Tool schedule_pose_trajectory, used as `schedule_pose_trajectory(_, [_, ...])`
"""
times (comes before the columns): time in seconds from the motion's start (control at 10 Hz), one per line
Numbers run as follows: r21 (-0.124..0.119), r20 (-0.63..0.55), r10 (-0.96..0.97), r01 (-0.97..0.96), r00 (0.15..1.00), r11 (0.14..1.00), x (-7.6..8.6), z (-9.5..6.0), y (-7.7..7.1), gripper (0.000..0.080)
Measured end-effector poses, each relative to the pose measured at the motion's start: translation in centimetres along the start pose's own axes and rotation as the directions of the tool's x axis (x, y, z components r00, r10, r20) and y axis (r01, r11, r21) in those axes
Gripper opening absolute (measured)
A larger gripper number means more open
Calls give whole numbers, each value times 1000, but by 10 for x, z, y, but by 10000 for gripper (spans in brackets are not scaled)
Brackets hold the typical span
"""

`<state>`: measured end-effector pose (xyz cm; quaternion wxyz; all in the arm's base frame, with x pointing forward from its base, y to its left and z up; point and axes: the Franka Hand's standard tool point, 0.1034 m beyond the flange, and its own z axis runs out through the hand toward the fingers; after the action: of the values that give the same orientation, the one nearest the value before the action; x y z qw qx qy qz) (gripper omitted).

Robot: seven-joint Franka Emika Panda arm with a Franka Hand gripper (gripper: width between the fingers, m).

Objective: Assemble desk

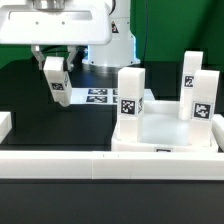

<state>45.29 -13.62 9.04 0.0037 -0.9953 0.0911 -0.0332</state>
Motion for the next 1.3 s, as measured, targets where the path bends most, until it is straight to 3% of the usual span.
schedule_pose_trajectory(0.1, [0, 0, 0, 0, 1000, 1000, 0, 0, 0, 304])
schedule_pose_trajectory(0.2, [-1, 1, 0, 0, 1000, 1000, 0, 0, 0, 485])
schedule_pose_trajectory(0.3, [-1, 1, 0, 0, 1000, 1000, 0, 1, 0, 485])
schedule_pose_trajectory(0.4, [-1, 1, 0, 0, 1000, 1000, 0, 1, 0, 613])
schedule_pose_trajectory(0.8, [0, -2, 5, -5, 1000, 1000, 1, 0, -5, 648])
schedule_pose_trajectory(0.9, [6, -21, -13, 14, 1000, 1000, 8, -5, -22, 649])
schedule_pose_trajectory(1.2, [-21, -49, -111, 110, 993, 994, 28, 5, -75, 649])
schedule_pose_trajectory(1.3, [-25, -54, -139, 138, 989, 990, 34, 7, -81, 649])
